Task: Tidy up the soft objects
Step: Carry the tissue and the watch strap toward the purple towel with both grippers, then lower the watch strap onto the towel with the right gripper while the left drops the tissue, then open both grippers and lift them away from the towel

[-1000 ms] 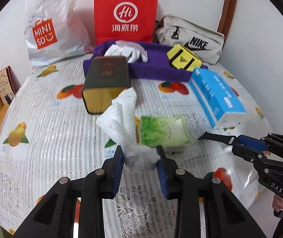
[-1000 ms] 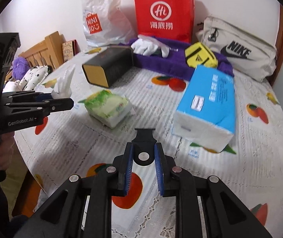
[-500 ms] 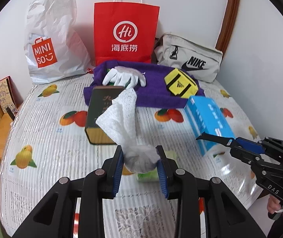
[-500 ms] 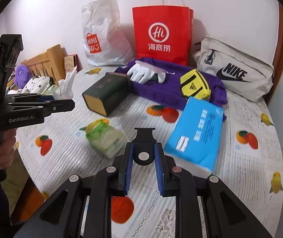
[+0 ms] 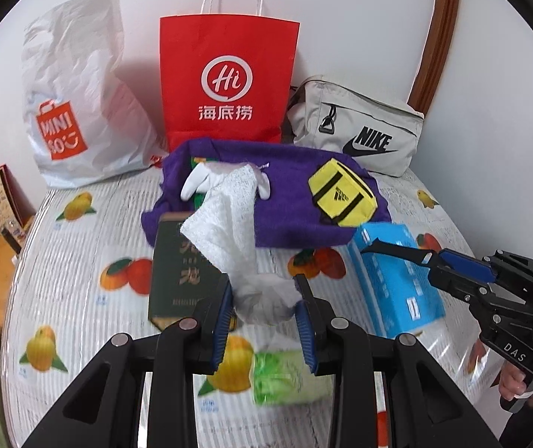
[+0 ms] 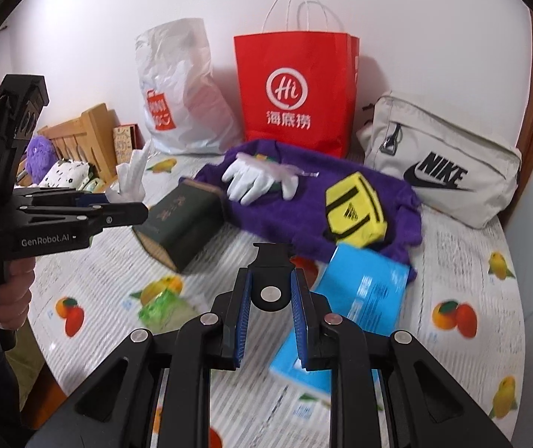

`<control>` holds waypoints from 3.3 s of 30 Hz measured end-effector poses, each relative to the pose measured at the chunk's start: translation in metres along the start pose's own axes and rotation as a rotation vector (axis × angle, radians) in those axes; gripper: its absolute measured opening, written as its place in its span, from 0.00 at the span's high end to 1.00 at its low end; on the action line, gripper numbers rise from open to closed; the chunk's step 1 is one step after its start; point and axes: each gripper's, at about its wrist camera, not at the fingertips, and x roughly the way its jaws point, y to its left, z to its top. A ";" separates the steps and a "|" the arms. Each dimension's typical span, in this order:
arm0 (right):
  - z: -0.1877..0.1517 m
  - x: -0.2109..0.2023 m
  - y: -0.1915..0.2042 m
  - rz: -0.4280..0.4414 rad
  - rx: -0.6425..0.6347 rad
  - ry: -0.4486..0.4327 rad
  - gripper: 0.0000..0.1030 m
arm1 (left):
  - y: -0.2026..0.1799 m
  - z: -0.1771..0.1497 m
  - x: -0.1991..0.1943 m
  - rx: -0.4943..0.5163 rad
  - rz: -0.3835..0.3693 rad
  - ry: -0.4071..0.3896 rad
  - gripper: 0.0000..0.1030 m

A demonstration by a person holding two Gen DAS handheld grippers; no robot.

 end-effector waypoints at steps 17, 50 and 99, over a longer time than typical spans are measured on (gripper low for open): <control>0.063 0.048 -0.059 -0.044 0.047 -0.038 0.79 | 0.011 0.055 0.041 -0.010 0.019 0.008 0.71; 0.088 0.184 -0.084 -0.004 0.022 0.171 0.79 | 0.012 0.114 0.145 -0.038 -0.081 0.100 0.71; 0.079 0.107 -0.066 0.022 0.025 0.106 0.54 | 0.013 0.105 0.142 -0.056 -0.044 0.213 0.39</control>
